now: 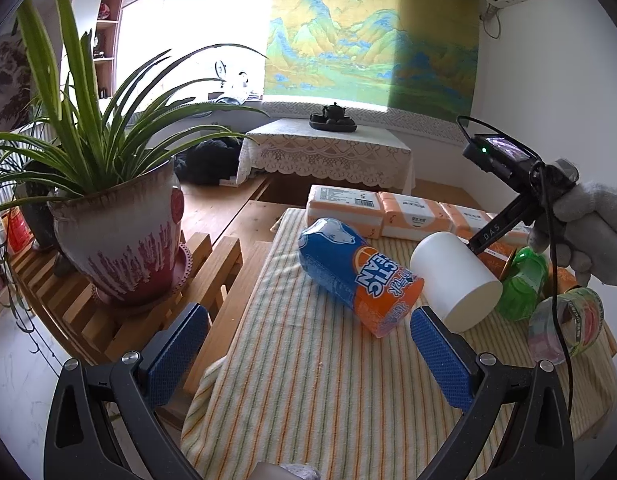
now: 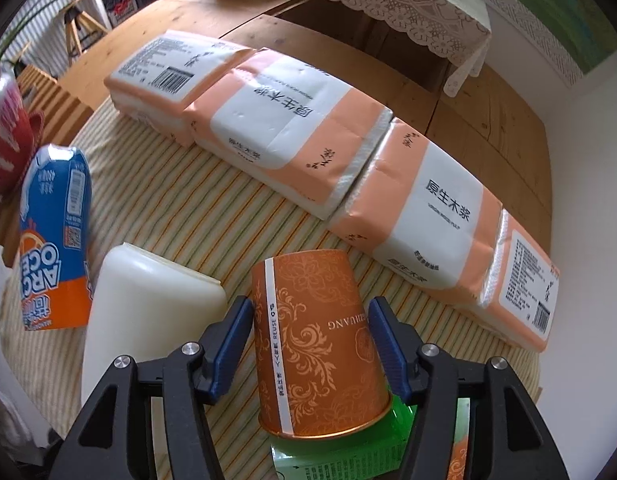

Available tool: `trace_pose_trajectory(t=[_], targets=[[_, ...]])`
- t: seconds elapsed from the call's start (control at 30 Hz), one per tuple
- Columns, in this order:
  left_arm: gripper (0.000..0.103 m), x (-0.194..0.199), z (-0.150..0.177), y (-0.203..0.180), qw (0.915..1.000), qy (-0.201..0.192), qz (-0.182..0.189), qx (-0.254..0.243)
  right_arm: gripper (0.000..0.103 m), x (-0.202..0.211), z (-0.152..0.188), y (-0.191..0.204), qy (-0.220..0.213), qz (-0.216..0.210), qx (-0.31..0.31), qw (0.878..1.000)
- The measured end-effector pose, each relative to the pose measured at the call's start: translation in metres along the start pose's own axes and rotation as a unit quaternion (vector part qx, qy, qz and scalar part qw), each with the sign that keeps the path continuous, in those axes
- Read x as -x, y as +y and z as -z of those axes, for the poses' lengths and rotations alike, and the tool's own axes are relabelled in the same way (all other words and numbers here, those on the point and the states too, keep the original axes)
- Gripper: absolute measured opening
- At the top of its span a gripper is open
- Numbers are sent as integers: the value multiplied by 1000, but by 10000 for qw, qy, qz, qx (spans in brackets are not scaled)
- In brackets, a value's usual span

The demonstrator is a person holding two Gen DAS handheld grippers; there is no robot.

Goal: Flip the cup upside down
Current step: 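Lift the brown paper cup with the right gripper and rotate it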

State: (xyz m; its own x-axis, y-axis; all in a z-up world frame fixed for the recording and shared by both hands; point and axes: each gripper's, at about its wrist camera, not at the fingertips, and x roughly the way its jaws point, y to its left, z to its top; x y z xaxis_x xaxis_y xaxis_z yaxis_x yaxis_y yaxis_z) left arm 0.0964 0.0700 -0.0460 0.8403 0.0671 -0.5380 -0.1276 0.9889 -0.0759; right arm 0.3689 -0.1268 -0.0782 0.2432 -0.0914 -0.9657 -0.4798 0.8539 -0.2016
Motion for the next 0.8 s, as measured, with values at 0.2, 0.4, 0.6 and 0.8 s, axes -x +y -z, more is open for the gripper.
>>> trace_pose_trajectory(t=[0.2,0.4,0.6,0.8], targets=[[103,2,0,1,10000,-1,1,28,55,10,4,8,-155,174,144,9996],[103,4,0,-3,10000,-4,7,-19,55,40,4,7,-502,237,151,9983],[103,13,-3,0,10000,-8,-24,42,55,95,20,21,-972,310,513,9935],[103,24,-1,9,9998,115,-11,139,55,143,60,61,-1335,-54,1064,9853]])
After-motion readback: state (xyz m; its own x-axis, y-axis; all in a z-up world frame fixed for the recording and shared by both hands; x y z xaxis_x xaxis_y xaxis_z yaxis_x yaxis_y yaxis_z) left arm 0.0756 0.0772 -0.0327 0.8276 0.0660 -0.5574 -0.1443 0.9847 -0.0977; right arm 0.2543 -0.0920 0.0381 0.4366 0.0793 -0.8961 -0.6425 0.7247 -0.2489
